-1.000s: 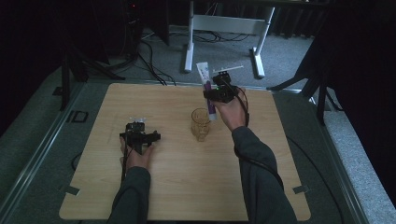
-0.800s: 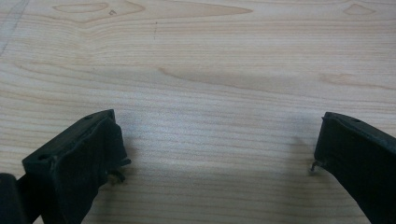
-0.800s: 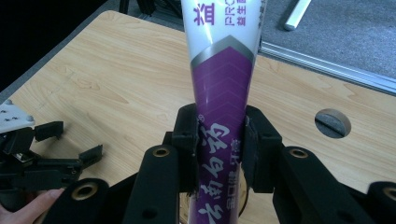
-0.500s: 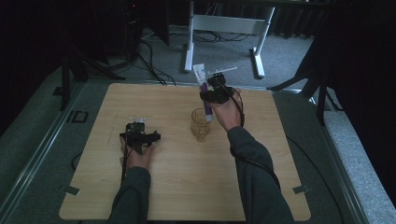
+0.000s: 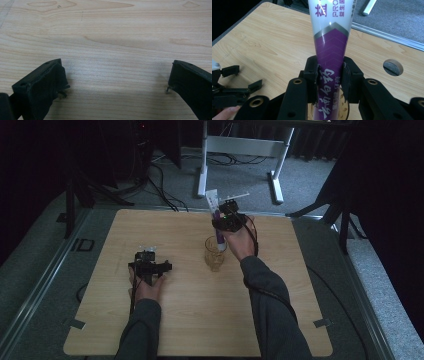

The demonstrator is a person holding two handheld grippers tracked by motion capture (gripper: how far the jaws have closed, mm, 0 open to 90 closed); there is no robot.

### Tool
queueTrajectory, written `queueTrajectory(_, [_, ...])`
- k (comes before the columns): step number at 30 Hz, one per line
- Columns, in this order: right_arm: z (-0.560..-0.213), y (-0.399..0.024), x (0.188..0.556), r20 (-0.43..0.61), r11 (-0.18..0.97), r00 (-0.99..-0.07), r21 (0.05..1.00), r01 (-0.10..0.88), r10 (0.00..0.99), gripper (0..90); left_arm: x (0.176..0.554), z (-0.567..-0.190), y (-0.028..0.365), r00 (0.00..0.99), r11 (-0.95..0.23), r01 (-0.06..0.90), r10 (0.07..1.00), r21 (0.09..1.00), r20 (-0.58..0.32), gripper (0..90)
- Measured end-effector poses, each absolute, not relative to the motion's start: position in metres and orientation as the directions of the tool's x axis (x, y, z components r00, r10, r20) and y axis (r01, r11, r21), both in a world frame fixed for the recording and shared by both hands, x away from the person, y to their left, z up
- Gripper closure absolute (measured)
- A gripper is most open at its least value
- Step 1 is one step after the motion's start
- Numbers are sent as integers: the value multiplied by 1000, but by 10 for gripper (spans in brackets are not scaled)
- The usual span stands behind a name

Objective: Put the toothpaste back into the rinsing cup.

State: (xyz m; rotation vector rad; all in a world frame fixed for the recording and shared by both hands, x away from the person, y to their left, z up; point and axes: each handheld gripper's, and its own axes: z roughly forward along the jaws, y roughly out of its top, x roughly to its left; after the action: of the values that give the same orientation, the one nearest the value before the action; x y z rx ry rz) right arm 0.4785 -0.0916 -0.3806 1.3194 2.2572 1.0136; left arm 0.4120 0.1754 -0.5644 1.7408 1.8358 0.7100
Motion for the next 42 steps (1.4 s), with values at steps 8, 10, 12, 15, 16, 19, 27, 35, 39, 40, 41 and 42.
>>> queueTrajectory(8, [-384, -92, 479, 69, 311, -510, 720, 620, 857, 692, 412, -564, 175, -48, 41, 733, 999, 679, -8, 0])
queueTrajectory(10, [-386, -91, 479, 64, 317, -512, 717, 620, 857, 691, 412, -564, 175, -49, 41, 733, 999, 679, -8, 0])
queueTrajectory(12, [-387, -91, 478, 67, 317, -512, 716, 622, 856, 690, 412, -564, 175, -48, 41, 733, 999, 679, -8, 0])
queueTrajectory(15, [-390, -91, 478, 60, 320, -512, 716, 621, 857, 689, 412, -564, 175, -48, 41, 733, 999, 679, -8, 0])
queueTrajectory(16, [-391, -91, 478, 64, 316, -509, 715, 623, 858, 689, 412, -564, 175, -48, 41, 733, 999, 679, -8, 0])
queueTrajectory(19, [-393, -91, 479, 67, 312, -506, 716, 625, 860, 688, 412, -564, 175, -48, 41, 733, 999, 679, -8, 0])
queueTrajectory(27, [-397, -90, 477, 60, 324, -512, 709, 626, 857, 679, 412, -564, 175, -48, 41, 733, 999, 679, -8, 0])
queueTrajectory(35, [-415, -90, 475, 54, 342, -513, 686, 643, 856, 679, 412, -564, 175, -48, 41, 732, 999, 680, -8, 0])
queueTrajectory(39, [-419, -92, 474, 58, 346, -516, 677, 650, 855, 679, 412, -564, 175, -48, 41, 732, 999, 680, -8, 0])
queueTrajectory(40, [-419, -92, 473, 58, 349, -518, 674, 651, 854, 679, 412, -564, 175, -48, 41, 732, 999, 680, -8, 0])
queueTrajectory(41, [-420, -93, 472, 58, 351, -520, 672, 652, 852, 679, 412, -564, 175, -49, 41, 732, 999, 680, -8, 0])
queueTrajectory(42, [-421, -93, 472, 58, 354, -519, 668, 655, 853, 679, 412, -564, 175, -48, 41, 733, 999, 679, -8, 0])
